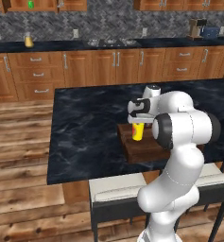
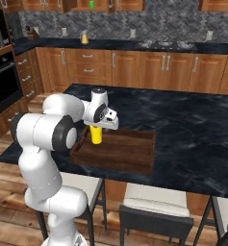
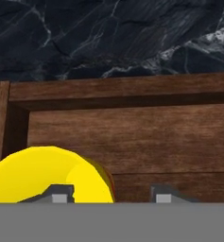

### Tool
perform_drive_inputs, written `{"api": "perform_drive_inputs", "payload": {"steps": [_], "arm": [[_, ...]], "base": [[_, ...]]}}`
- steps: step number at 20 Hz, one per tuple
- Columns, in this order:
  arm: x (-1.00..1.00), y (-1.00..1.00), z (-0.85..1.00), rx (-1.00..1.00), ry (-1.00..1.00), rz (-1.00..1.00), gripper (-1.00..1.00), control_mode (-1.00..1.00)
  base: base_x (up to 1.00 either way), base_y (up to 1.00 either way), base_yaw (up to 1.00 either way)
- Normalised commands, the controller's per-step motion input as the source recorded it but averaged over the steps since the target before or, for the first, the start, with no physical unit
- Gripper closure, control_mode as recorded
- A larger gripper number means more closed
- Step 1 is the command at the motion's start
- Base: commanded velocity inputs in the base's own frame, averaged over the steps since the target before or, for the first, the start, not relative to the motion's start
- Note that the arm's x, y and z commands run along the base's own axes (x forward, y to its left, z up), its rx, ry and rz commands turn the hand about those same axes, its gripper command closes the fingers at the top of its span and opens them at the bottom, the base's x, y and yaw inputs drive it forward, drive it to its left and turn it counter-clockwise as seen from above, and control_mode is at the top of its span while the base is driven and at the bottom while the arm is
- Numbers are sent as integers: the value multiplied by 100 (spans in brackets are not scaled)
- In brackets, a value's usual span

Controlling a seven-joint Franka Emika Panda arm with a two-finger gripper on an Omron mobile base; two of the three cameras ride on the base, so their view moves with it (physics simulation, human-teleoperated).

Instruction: There is a tray on the dining counter. Grab the cup, mug, and pitcher and place them on the tray. The pitcher may be placed next to the tray if it cannot fit the tray.

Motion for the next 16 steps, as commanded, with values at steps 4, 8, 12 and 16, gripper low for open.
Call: {"api": "perform_drive_inputs", "payload": {"steps": [4,8,12,16], "arm": [[0,0,0,0,0,0,-100,-100],[7,-11,14,0,0,0,-100,-100],[-9,-1,62,-2,-9,0,-100,-100],[-18,0,78,0,-6,0,-100,-100]], "base": [[0,0,0],[0,0,0],[0,0,0],[0,0,0]]}}
